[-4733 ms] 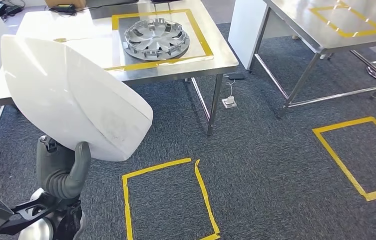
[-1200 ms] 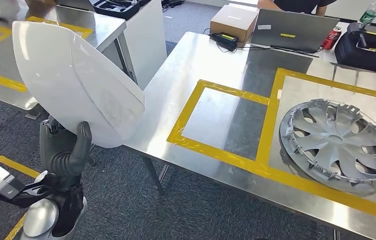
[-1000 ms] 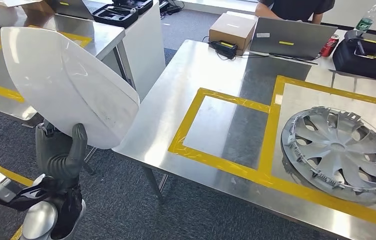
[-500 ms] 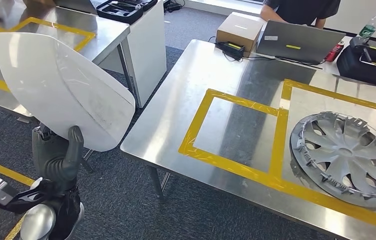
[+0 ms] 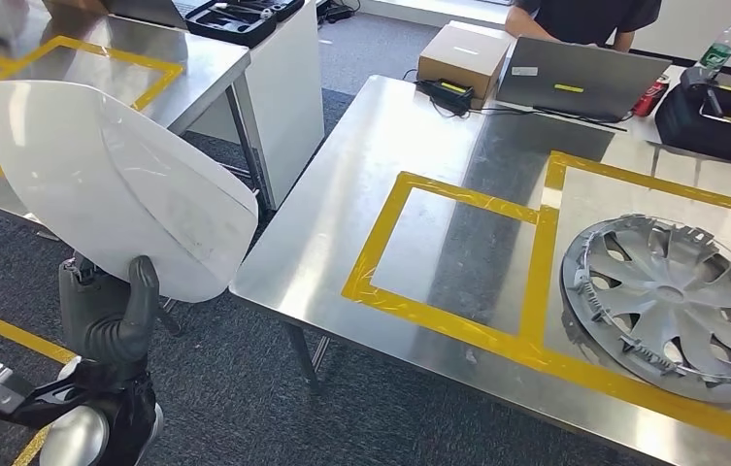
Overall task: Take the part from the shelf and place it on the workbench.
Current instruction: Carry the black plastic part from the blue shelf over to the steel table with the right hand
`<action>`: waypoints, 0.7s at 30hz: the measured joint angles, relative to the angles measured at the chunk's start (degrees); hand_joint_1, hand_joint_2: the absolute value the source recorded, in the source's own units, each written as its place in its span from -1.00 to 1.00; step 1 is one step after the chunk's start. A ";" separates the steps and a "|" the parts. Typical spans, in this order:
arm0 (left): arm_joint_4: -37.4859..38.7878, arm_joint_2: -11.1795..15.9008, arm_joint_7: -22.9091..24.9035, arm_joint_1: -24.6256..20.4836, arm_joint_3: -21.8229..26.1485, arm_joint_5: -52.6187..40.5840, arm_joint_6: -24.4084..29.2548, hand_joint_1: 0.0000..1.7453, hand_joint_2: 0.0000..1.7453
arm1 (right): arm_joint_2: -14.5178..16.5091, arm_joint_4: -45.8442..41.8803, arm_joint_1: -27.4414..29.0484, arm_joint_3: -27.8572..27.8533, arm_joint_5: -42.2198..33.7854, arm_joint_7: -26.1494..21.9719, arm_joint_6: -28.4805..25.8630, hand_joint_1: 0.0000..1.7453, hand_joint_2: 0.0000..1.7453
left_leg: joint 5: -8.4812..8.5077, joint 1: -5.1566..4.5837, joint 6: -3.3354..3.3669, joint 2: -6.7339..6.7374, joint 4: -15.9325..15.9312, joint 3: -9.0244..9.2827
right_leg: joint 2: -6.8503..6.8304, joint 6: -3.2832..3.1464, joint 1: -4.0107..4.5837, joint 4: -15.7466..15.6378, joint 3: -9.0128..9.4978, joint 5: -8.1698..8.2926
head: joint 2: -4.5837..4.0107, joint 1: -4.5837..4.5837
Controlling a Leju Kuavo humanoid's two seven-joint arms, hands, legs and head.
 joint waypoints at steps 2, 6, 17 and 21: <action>-0.03 0.09 -0.15 0.24 0.00 0.01 0.24 1.00 1.00 | -0.08 0.03 0.01 0.00 -0.01 0.00 0.01 -1.00 -1.00 | 0.02 -0.14 0.17 0.02 -0.04 0.00 | 0.03 0.19 -0.13 -0.07 -0.02 0.06 | 0.00 0.00; -0.33 0.08 -0.26 0.42 0.00 0.02 0.38 1.00 1.00 | -0.29 0.10 0.00 0.00 -0.04 -0.01 0.01 -1.00 -1.00 | 0.68 0.48 1.07 0.80 -1.12 0.49 | -0.08 0.72 -0.16 4.07 -1.91 -2.44 | 0.00 0.26; -0.63 -0.03 -0.08 0.70 -0.07 0.01 0.38 1.00 1.00 | -0.34 0.35 -0.06 -0.04 -0.26 0.36 -0.17 -1.00 -1.00 | -0.62 0.74 -1.71 4.44 -0.67 1.41 | -2.82 0.19 -0.64 1.29 -1.43 -0.03 | 0.00 0.60; -0.99 0.03 -0.14 0.80 -0.15 -0.04 0.46 1.00 1.00 | -0.41 0.38 0.00 -0.13 -0.35 0.36 -0.17 -1.00 -1.00 | -2.92 1.11 -3.02 2.81 2.15 0.63 | -1.09 -1.68 -0.85 0.99 -1.26 0.14 | 0.00 0.35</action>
